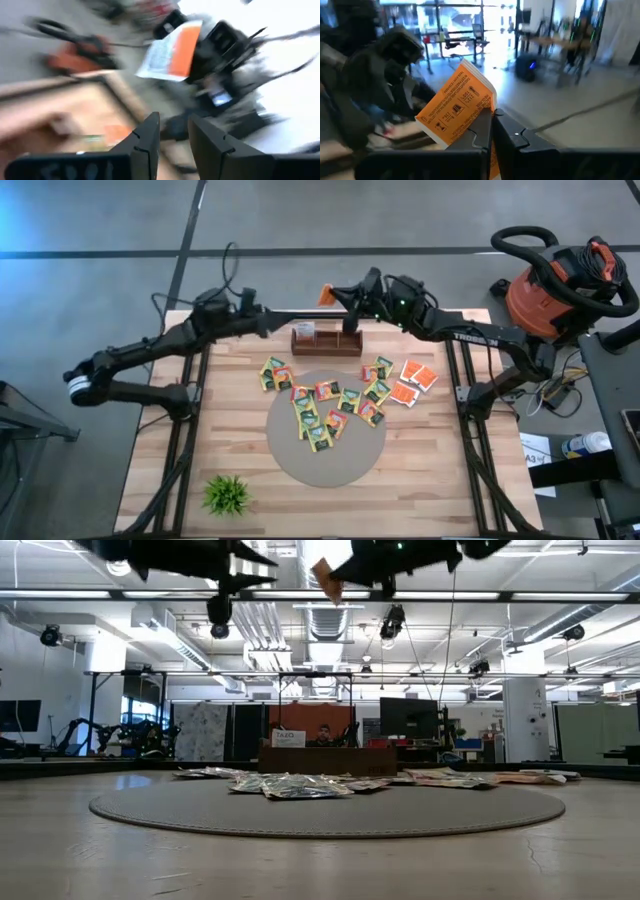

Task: Pick & Place Tea
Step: Put the white tea bag into the left section of the wooden organizer

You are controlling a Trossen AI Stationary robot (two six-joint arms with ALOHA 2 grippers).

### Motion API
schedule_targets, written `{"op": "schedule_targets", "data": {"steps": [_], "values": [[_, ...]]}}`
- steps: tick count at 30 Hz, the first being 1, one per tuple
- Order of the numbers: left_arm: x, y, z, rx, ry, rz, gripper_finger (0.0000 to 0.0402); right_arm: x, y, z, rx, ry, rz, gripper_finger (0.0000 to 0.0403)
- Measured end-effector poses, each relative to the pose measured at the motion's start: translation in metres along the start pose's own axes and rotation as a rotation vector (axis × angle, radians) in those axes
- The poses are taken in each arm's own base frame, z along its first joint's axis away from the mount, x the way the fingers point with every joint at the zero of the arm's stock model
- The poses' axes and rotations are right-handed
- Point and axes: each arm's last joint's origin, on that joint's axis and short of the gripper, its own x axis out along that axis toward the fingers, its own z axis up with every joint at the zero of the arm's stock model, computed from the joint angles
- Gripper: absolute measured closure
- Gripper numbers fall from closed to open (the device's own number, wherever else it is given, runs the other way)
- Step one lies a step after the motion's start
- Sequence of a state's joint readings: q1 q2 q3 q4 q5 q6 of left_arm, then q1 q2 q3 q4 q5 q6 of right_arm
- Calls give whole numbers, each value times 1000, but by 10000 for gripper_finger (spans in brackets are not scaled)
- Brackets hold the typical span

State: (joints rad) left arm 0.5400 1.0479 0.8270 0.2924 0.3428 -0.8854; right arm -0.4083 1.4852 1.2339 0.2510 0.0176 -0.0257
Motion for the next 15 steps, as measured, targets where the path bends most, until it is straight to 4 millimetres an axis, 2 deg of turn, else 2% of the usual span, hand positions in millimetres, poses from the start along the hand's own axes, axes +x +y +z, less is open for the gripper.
{"op": "schedule_targets", "data": {"steps": [4, 8, 12, 15], "values": [[-12, 22, -11, -297, -83, -238, 305, 2, 15, 27, -242, -15, 35, 394], [-19, 43, -27, -585, -120, -315, 305, 9, 28, 48, -386, -40, 76, 394], [-18, 50, -33, -693, -134, -361, 305, 18, 43, 60, -425, -73, 169, 394], [-15, 44, -27, -685, -150, -432, 305, 25, 55, 62, -456, -90, 206, 394]]}}
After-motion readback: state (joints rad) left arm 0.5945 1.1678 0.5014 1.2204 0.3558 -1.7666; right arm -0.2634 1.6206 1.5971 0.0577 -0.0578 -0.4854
